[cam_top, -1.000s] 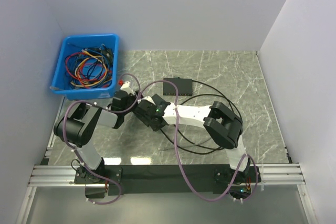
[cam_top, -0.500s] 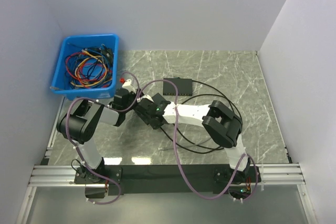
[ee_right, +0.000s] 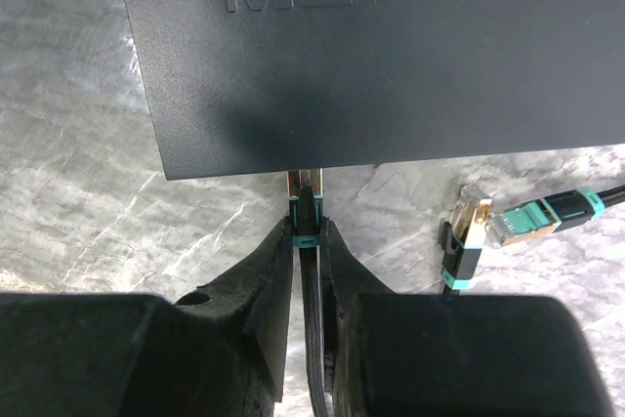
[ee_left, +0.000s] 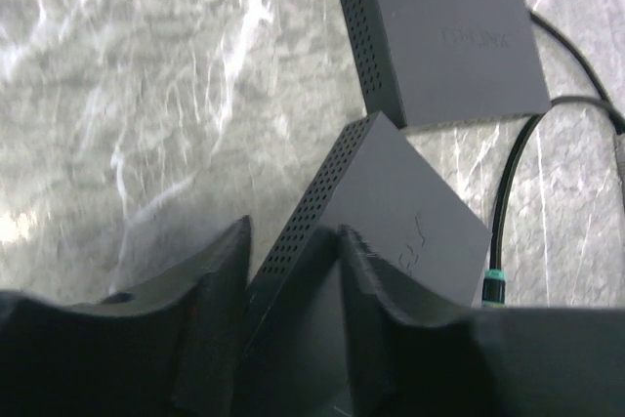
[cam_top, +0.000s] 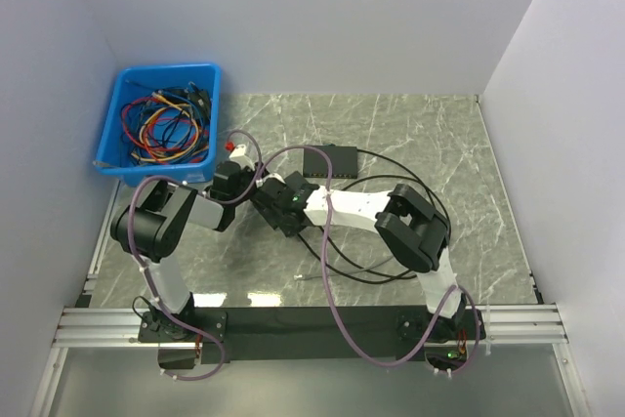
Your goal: Insert the plug into the switch port
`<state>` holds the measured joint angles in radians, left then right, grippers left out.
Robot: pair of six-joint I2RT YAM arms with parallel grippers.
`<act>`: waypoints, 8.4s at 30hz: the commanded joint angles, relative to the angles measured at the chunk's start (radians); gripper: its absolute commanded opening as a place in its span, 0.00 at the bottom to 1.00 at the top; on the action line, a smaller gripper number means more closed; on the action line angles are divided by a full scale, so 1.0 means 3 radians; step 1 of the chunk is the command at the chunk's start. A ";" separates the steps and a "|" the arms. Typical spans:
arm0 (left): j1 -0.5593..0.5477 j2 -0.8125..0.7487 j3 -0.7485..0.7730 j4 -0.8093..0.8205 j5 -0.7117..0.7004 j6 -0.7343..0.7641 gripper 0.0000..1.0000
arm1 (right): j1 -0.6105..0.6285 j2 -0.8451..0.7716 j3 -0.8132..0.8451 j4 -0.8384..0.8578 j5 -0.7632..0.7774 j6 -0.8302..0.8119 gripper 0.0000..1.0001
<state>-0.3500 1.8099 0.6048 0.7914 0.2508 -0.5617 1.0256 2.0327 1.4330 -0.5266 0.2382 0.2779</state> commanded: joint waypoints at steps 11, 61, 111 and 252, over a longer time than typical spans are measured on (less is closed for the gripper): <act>-0.0234 0.0261 -0.0027 -0.0536 0.0473 -0.0096 0.17 | -0.0131 0.0224 0.0812 0.0851 -0.0012 -0.0113 0.00; -0.0025 0.0676 -0.0027 -0.0357 0.0861 -0.0352 0.05 | -0.0305 -0.0572 -0.0751 0.1561 -0.0119 0.0761 0.68; 0.0221 -0.0464 0.0720 -0.2822 -0.0499 -0.0050 0.27 | -0.0213 -0.1141 -0.1254 0.1367 -0.0278 0.0700 0.64; 0.0174 -0.1287 0.0177 -0.2147 -0.0826 -0.0316 0.51 | -0.0064 -0.1442 -0.1376 0.1311 -0.0283 0.0654 0.72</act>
<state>-0.3157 1.4799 0.5976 0.2085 0.0261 -0.6903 0.9951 1.6749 1.0069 -0.1223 0.1371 0.4885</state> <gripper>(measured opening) 0.511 0.715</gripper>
